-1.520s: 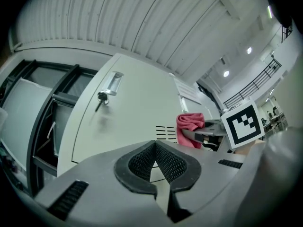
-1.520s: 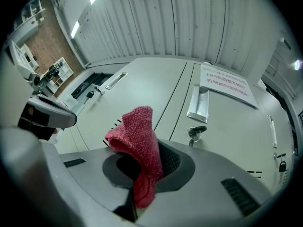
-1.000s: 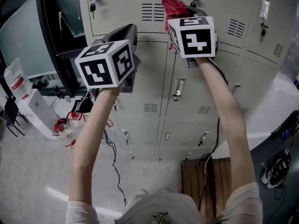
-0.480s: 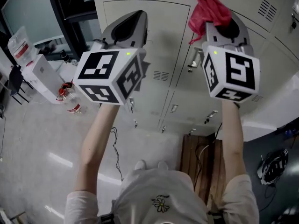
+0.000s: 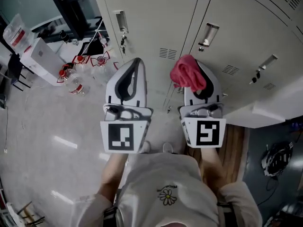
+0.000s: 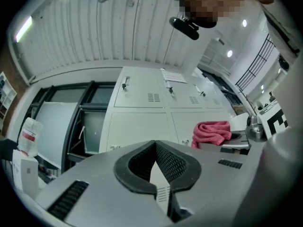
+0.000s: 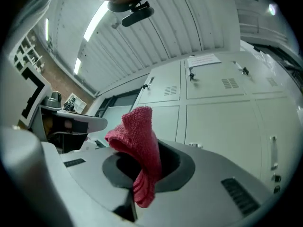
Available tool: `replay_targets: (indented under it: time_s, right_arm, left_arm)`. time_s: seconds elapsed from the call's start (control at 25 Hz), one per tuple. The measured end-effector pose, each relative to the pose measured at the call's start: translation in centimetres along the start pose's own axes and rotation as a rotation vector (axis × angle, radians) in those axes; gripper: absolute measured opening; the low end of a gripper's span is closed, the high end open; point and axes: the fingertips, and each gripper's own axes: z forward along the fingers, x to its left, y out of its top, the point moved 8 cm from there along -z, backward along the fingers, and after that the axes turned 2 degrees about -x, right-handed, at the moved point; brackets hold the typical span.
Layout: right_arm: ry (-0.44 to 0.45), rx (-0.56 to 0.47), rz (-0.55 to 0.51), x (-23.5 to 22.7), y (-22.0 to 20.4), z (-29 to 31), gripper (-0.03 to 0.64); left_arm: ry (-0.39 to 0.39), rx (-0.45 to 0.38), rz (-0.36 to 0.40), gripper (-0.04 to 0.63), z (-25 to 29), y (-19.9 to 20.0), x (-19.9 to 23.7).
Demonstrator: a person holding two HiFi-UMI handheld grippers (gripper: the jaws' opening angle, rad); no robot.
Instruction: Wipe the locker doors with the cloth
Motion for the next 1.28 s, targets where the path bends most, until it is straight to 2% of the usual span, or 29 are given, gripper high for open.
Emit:
replay_targets:
  time_s: [0.24, 0.48, 0.88, 1.28]
  right_arm:
    - [0.048, 0.1, 0.082, 2.4, -3.6, -2.3, 0.031]
    - [0.071, 0.134, 0.096, 3.1, -4.6, -3.0, 0.031]
    - [0.091, 0.143, 0.089, 2.7, -5.1, -2.9, 0.031]
    - [0.103, 0.214, 0.115, 3.3, -6.3, -4.2, 0.031]
  left_arm:
    - [0.044, 0.087, -0.019, 0.015, -2.7, -3.2, -0.9]
    - [0.102, 0.145, -0.023, 0.017, -4.2, -4.4, -0.9]
    - [0.103, 0.156, 0.004, 0.015, -3.8, -4.5, -1.0]
    - [0.092, 0.173, 0.002, 0.017, -3.9, -5.0, -1.5]
